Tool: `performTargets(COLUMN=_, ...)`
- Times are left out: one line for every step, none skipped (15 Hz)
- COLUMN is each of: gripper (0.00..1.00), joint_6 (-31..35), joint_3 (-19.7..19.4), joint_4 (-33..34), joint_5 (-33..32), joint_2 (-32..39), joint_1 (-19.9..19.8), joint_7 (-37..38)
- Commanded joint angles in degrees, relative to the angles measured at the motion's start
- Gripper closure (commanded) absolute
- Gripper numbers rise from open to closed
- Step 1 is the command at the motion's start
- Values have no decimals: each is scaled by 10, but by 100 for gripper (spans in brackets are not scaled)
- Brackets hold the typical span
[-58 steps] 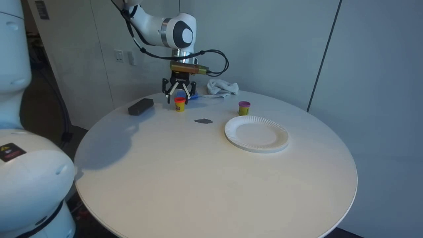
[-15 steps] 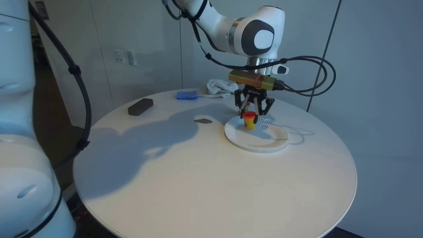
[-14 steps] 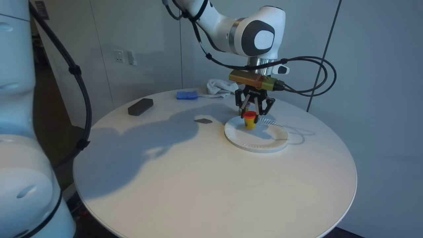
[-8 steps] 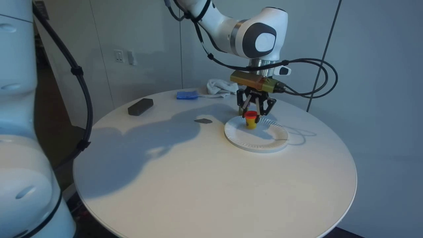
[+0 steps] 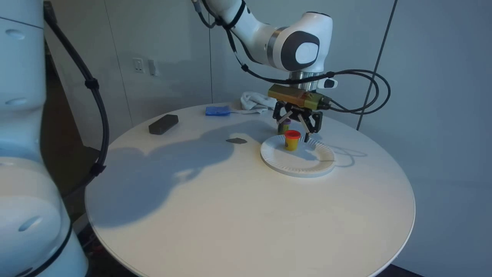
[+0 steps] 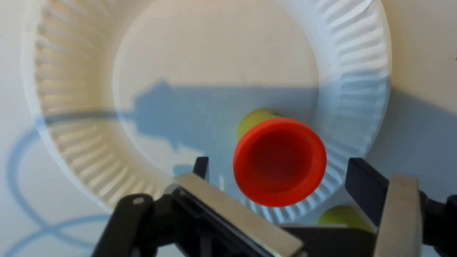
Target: Put the yellow containers on the white plate.
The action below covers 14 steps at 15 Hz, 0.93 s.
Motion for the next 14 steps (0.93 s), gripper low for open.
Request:
performTargets(gripper=0, joint_6=70, joint_3=-4, joint_4=-16, joint_5=-69, joint_2=-22, joint_1=16, joint_7=33)
performTargets(gripper=0, joint_6=89, joint_3=-7, joint_4=-23, joint_5=-107, joint_2=-33, joint_1=24, joint_7=49)
performTargets(gripper=0, joint_6=104, joint_3=-4, joint_4=-30, joint_5=-133, joint_2=-45, joint_1=30, joint_7=51)
performTargets(gripper=0, joint_6=112, joint_3=0, joint_4=-35, joint_5=-154, joint_2=-55, joint_1=35, joint_7=49)
performTargets(gripper=1, joint_6=117, joint_3=9, joint_4=-38, joint_5=-160, joint_2=-66, joint_1=40, joint_7=35)
performTargets(gripper=0, joint_6=117, joint_3=20, joint_4=-40, joint_5=-149, joint_2=-74, joint_1=43, joint_7=13)
performTargets(gripper=0, joint_6=113, joint_3=33, joint_4=-38, joint_5=-122, joint_2=-80, joint_1=46, joint_7=-17)
performTargets(gripper=0, joint_6=105, joint_3=46, joint_4=-35, joint_5=-93, joint_2=-83, joint_1=47, joint_7=-45)
performTargets(gripper=0, joint_6=103, joint_3=56, joint_4=-34, joint_5=-66, joint_2=-86, joint_1=50, joint_7=-67)
performTargets(gripper=0, joint_6=93, joint_3=63, joint_4=-26, joint_5=-42, joint_2=-81, joint_1=53, joint_7=-87)
performTargets(gripper=0, joint_6=86, joint_3=66, joint_4=-17, joint_5=-37, joint_2=-73, joint_1=57, joint_7=-90)
performTargets(gripper=0, joint_6=81, joint_3=67, joint_4=-10, joint_5=-35, joint_2=-64, joint_1=59, joint_7=-91)
performTargets(gripper=0, joint_6=80, joint_3=65, joint_4=-5, joint_5=-48, joint_2=-53, joint_1=61, joint_7=-80)
performTargets(gripper=0, joint_6=86, joint_3=59, joint_4=0, joint_5=-73, joint_2=-41, joint_1=63, joint_7=-55)
